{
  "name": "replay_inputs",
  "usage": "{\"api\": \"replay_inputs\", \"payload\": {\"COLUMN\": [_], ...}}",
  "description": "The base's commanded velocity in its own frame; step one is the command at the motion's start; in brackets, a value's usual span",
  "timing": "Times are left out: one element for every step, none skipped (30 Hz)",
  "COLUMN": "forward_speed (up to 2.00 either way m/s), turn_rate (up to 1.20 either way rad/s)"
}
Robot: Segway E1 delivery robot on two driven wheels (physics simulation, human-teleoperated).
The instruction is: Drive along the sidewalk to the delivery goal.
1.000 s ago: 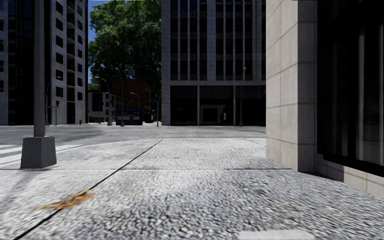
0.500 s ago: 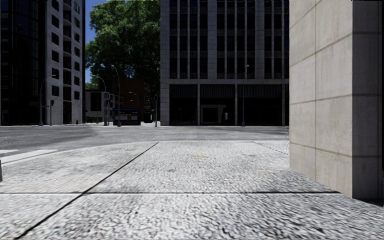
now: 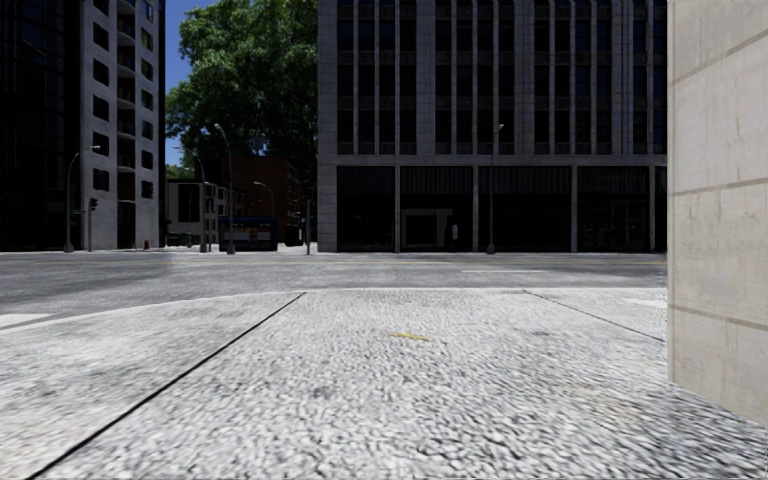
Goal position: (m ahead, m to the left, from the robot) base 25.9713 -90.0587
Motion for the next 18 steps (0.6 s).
{"api": "replay_inputs", "payload": {"forward_speed": [2.0, 2.0, 2.0, 2.0, 2.0, 2.0, 2.0, 2.0, 2.0, 2.0, 1.91, 1.91, 1.83, 1.72, 1.67, 1.62, 1.57, 1.57], "turn_rate": [0.0, 0.0, 0.0, 0.0, 0.0, 0.0, 0.0, 0.0, 0.0, 0.0, 0.0, 0.0, 0.0, 0.0, 0.0, 0.0, 0.0, 0.0]}}
